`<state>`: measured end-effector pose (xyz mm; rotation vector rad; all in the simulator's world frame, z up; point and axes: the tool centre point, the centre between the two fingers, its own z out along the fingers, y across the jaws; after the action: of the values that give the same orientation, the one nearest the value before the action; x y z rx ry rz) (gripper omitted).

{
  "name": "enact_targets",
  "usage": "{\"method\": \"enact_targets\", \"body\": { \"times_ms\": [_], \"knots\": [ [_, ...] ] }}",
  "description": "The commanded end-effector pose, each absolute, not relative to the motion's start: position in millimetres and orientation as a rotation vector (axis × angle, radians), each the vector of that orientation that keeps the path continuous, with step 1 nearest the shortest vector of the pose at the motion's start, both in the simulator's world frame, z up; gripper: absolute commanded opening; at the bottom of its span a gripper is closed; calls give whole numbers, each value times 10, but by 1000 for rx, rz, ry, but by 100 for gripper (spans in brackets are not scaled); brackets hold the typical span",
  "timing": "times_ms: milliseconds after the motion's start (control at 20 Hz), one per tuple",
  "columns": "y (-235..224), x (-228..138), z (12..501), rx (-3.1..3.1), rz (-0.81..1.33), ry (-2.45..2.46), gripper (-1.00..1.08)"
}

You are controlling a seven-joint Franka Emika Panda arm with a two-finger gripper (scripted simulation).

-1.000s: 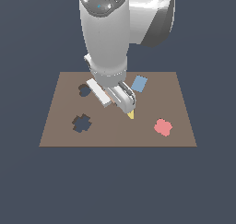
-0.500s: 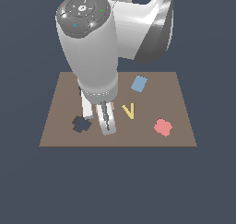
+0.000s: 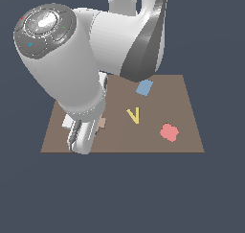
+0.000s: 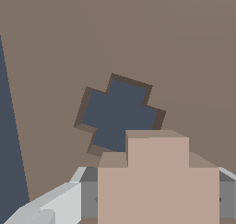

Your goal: Insert a designated object into the corresponding slot on a board.

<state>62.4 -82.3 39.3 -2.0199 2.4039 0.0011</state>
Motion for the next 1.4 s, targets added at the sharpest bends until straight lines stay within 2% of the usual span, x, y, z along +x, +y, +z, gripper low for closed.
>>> {"method": "enact_targets", "body": {
  "times_ms": [0, 600, 1350],
  "knots": [
    [-916, 675, 400, -1924, 1, 2481, -100],
    [-1202, 757, 409, -1646, 2, 2674, -100],
    [-1211, 749, 330, -1637, 2, 2680, -100]
  ]
}}
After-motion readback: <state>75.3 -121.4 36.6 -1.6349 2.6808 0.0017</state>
